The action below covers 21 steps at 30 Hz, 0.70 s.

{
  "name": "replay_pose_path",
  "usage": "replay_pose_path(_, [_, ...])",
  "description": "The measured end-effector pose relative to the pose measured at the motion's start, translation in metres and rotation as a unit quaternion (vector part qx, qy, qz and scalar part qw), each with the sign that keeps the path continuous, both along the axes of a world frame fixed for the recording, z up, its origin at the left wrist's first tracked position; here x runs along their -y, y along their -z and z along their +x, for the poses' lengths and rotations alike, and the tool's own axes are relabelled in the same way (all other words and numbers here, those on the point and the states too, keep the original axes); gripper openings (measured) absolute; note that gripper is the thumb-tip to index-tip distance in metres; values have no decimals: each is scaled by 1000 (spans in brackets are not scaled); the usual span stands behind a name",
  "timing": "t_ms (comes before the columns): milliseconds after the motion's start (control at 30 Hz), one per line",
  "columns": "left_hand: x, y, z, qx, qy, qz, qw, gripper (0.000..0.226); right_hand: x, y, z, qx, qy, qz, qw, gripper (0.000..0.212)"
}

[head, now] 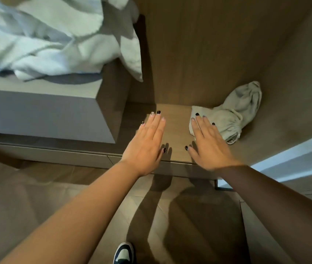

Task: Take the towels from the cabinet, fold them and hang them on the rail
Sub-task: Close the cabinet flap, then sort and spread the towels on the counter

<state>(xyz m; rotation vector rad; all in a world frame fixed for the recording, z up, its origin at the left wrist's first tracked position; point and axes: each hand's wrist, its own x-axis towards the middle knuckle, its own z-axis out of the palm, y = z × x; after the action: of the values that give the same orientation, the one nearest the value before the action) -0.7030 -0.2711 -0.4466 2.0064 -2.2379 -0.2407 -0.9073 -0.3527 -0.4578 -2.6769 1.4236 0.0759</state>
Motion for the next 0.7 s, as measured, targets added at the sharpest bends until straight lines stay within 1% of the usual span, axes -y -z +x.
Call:
replay_pose_path(200, [-7,-105,17,34,23,-32,999,80,-16,-108,19,0,-8,-1,1000,81])
replay_pose_path(333, [-14,-164,34,62,43,-56,996,79,-27,-162,33,21,-9,-13,1000,80])
replay_pose_path(533, [-33,-229,64,29,44,-84,995,80,-39,-228,58,38,-14,-32,999,79])
replay_pose_path(700, [-55,-265,98,6,23,-105,994,82,-54,-273,83,38,-21,-43,998,78])
